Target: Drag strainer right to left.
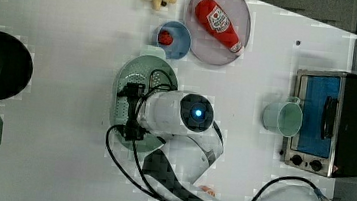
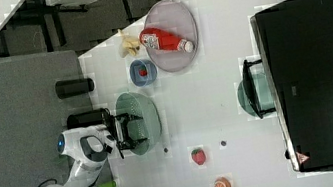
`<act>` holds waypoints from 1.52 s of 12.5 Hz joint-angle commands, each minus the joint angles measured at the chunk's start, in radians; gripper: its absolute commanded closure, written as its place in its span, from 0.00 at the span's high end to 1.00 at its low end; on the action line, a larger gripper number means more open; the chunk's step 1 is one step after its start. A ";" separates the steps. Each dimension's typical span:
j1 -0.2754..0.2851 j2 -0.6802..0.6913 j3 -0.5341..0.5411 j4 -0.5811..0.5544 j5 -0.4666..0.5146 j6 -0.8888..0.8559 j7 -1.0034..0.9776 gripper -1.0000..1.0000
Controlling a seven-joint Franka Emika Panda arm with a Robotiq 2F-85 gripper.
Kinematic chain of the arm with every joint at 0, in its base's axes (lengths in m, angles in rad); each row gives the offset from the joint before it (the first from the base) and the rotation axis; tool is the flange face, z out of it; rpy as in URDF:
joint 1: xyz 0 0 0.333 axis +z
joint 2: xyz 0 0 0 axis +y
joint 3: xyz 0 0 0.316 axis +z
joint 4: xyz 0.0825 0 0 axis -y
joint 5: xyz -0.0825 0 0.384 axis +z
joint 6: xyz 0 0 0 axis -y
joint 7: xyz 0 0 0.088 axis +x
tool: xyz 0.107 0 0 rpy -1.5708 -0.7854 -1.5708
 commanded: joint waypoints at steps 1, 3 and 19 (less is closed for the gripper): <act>-0.029 -0.210 -0.025 0.023 0.017 -0.179 -0.234 1.00; -0.050 -0.325 -0.058 0.023 0.017 -0.322 -0.400 1.00; -0.166 -0.891 -0.608 0.024 -0.064 -0.815 -1.316 1.00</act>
